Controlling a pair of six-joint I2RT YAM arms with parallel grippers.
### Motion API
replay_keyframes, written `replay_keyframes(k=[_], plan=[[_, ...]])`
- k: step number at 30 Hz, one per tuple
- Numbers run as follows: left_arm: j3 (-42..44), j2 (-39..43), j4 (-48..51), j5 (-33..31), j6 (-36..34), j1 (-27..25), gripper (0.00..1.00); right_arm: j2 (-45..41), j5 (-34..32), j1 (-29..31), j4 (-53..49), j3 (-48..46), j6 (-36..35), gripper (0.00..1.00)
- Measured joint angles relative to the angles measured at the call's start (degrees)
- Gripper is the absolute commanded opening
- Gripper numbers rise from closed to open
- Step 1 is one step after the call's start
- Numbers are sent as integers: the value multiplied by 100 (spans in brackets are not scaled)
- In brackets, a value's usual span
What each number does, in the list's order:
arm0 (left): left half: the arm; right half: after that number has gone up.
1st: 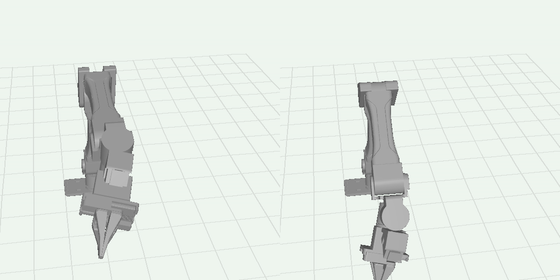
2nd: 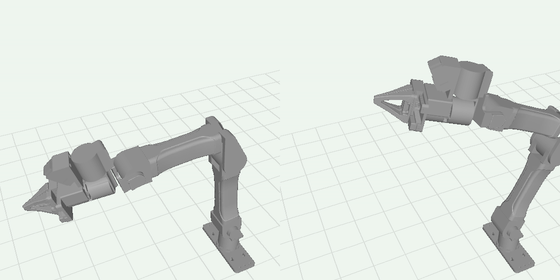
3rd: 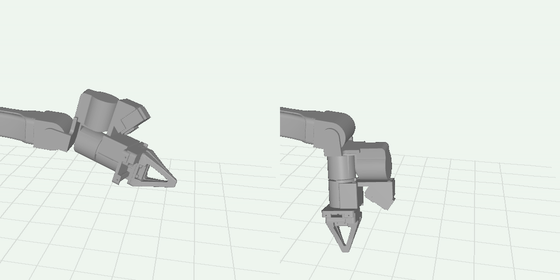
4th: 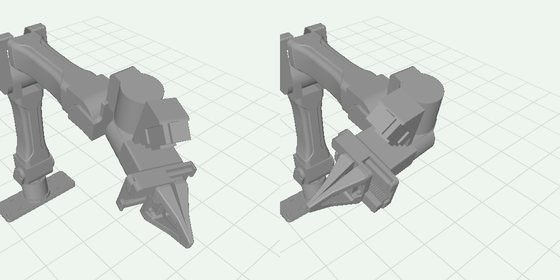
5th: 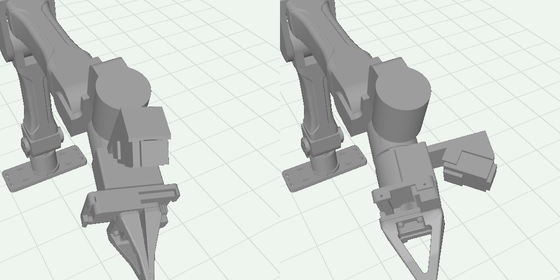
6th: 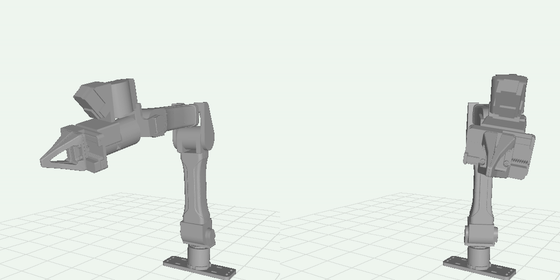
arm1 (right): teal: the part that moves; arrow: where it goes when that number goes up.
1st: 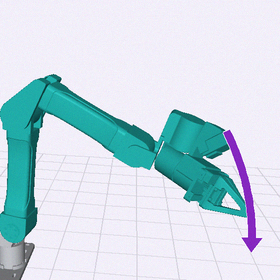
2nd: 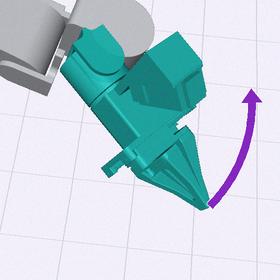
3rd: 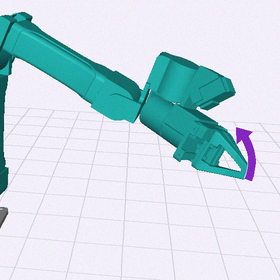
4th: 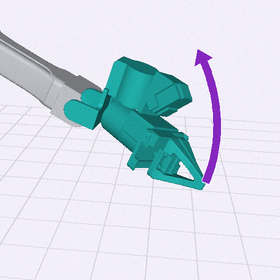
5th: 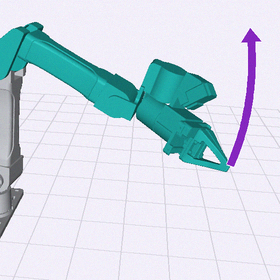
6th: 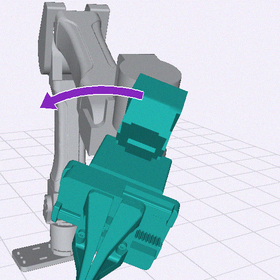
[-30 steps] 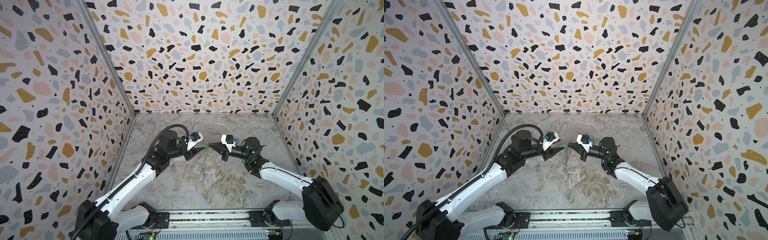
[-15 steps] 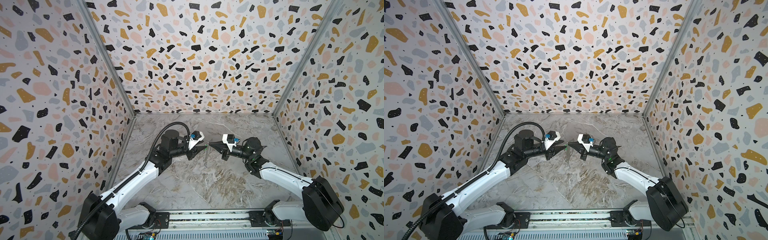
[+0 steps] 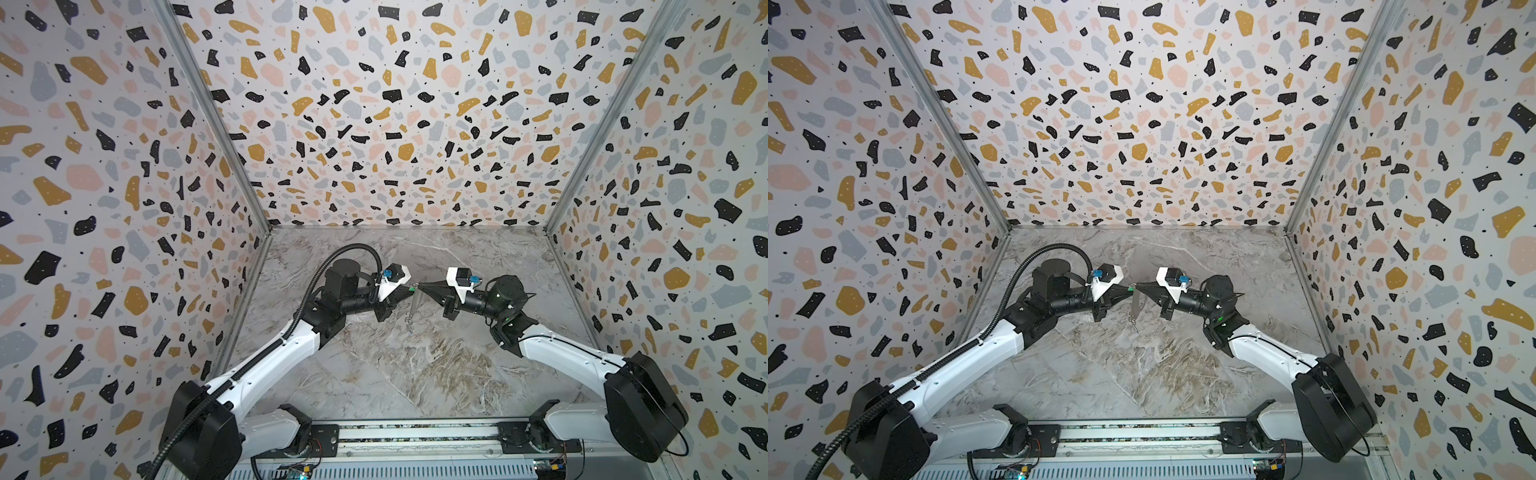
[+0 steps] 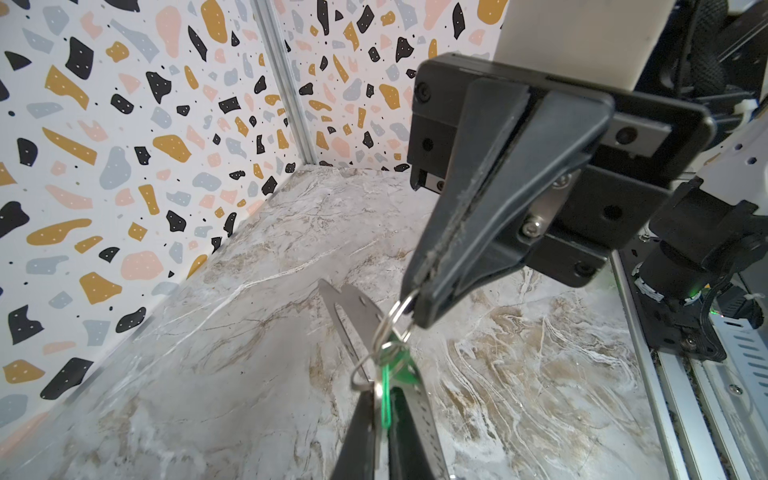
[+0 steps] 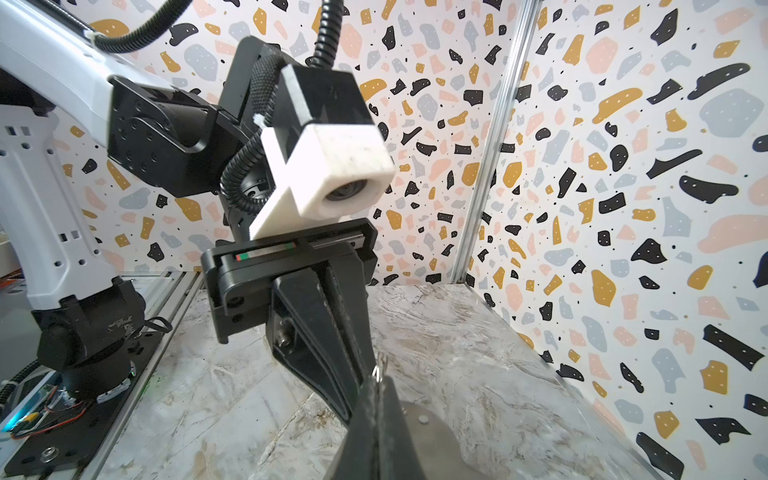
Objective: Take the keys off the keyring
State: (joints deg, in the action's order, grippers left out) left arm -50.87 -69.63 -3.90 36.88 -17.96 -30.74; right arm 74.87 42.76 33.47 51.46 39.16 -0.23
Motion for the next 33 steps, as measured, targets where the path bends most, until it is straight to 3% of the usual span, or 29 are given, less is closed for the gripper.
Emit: replay_keyframes(k=[5,27,28,31,33], plan=[[0,0,-28,72,-63,0,0,7,-20,0,133,-35,55,0],[-328,-380,411,457,-402,-20,0,109,-254,0,857,-308,433,0],[-354,-391,444,466,-420,-20,4,116,-251,0,881,-315,446,0],[-407,-393,581,444,-529,-24,31,118,-256,0,929,-341,468,0],[-455,-382,737,345,-603,-22,37,118,-251,0,957,-345,470,0]])
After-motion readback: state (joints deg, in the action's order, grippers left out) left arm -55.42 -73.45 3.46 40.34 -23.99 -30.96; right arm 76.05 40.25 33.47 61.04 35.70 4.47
